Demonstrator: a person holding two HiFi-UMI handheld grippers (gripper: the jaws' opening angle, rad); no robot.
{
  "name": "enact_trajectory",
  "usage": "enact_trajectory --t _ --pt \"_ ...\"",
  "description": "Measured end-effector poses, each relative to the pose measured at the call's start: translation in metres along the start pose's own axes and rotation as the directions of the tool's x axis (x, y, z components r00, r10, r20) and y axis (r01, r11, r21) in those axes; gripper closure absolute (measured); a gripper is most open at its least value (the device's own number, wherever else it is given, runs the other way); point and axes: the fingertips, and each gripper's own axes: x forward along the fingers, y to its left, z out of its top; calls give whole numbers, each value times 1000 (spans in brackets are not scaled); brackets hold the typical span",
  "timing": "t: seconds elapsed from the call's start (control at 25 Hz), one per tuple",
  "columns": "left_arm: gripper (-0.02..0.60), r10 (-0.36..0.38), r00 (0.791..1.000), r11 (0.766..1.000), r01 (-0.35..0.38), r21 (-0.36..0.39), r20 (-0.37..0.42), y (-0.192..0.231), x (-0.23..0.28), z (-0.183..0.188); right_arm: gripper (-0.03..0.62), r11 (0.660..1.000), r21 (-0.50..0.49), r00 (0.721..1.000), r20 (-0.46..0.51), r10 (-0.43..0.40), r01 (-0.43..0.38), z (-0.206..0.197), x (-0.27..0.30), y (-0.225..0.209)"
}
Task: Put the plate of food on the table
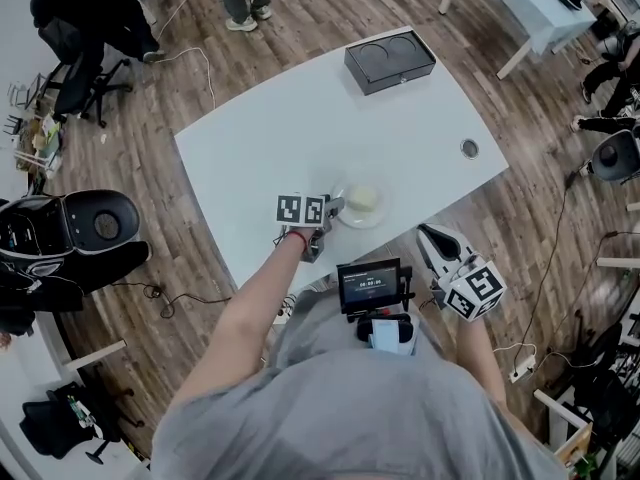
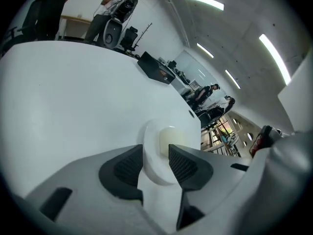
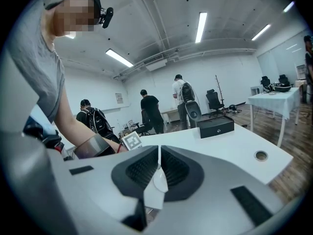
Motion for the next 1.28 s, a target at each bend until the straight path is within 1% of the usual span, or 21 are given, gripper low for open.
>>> enact_trajectory --t 0.36,0.48,0.52,0.56,0.6,0.72,0.84,1.0,1.16,1.28 --pt "431 -15 999 998 12 65 41 -20 -23 3 560 1000 -7 1000 15 8 -8 -2 -4 1" --pt "433 -14 998 993 8 122 54 -28 -36 3 560 1000 -6 1000 24 6 -6 -1 -4 1" --pt "458 -14 998 988 5 153 58 -31 -41 2 560 1000 -4 1000 25 6 -6 -1 -4 1" --pt "553 -18 998 982 5 186 63 -35 -46 1 560 1000 -4 1000 25 5 -5 -2 -5 1" --pt "561 -26 997 976 11 219 67 -39 -50 1 560 1000 -5 1000 23 5 -5 -2 -5 2" --pt "564 -77 993 956 48 289 89 -58 -64 -1 560 1000 -6 1000 25 4 -3 -3 -6 2" --pt "563 -131 979 940 72 333 156 -77 -82 0 560 1000 -5 999 32 1 -1 -8 -10 4" --pt "563 -170 961 913 69 403 220 -95 -104 2 560 1000 -2 999 38 0 0 -11 -13 7" --pt "563 -215 937 881 63 469 277 -114 -121 -1 560 1000 1 999 43 4 -4 -12 -17 11" --pt "563 -225 926 863 45 503 303 -124 -131 -10 560 1000 1 999 47 8 -8 -14 -19 16"
